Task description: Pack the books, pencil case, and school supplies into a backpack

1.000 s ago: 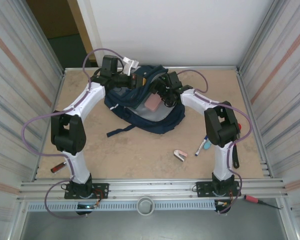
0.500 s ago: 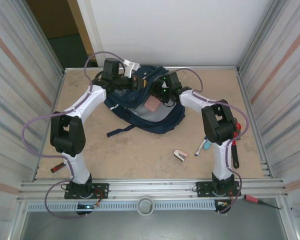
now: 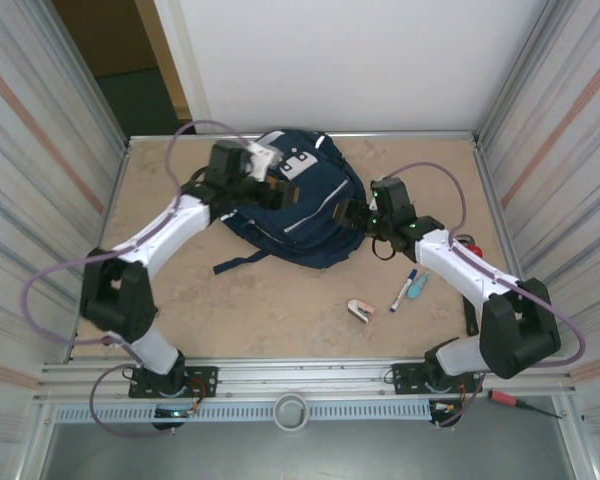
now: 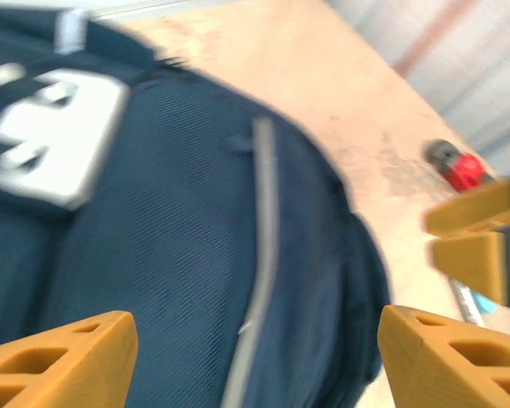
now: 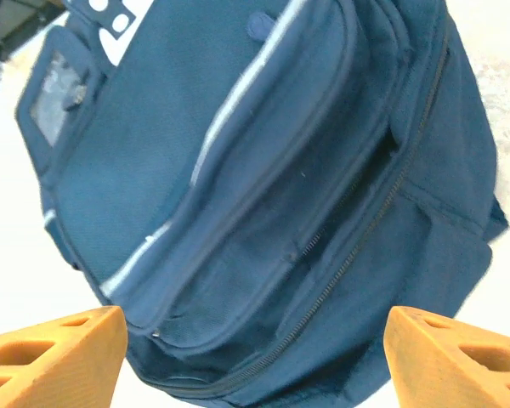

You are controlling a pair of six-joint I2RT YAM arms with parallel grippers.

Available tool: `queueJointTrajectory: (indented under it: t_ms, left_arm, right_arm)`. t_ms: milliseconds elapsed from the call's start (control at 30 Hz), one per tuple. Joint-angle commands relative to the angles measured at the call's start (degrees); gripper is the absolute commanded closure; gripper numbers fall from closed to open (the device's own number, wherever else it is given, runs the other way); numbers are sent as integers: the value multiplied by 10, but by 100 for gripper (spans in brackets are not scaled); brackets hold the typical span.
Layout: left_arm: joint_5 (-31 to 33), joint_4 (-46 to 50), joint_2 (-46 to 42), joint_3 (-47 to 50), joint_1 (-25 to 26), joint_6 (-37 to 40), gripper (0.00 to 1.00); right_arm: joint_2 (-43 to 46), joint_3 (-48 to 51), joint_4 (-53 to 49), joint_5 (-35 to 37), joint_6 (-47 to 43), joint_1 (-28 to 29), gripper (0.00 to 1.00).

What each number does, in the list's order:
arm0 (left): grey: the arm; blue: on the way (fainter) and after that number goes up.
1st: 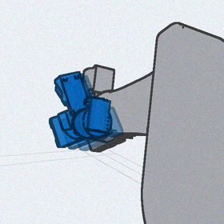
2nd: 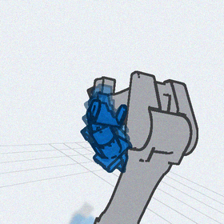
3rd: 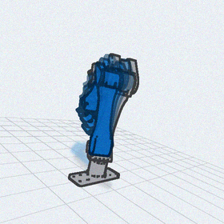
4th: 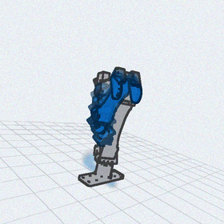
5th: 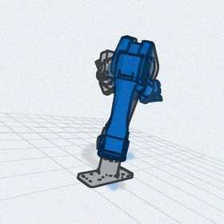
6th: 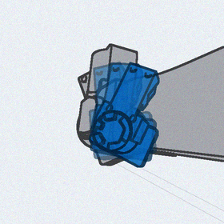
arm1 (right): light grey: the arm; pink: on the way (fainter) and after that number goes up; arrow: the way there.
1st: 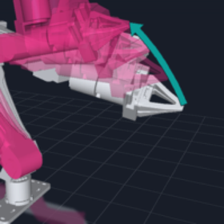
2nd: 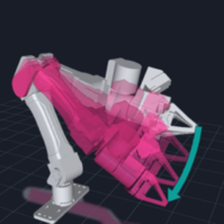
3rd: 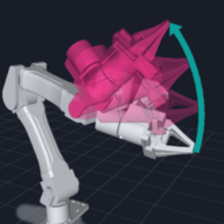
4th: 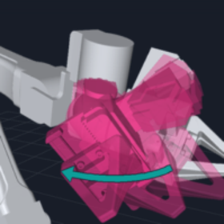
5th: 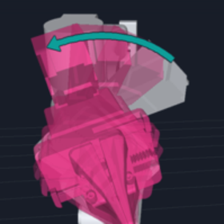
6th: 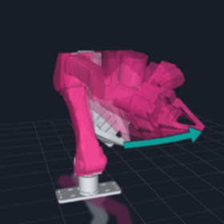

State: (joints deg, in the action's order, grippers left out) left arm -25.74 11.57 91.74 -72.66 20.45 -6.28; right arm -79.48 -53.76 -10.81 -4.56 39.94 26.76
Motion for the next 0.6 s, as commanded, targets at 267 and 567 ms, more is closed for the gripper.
queueJointTrajectory:
  t_ms: [267, 567]
  left_arm:
    - [61, 53, 148, -75, -155, -110, 24]
    - [102, 91, 218, -80, -101, -57, 33]
  right_arm:
    - [-195, -92, 12, 63, -35, 43, 54]
    - [-257, -135, -49, 87, -125, -33, 71]
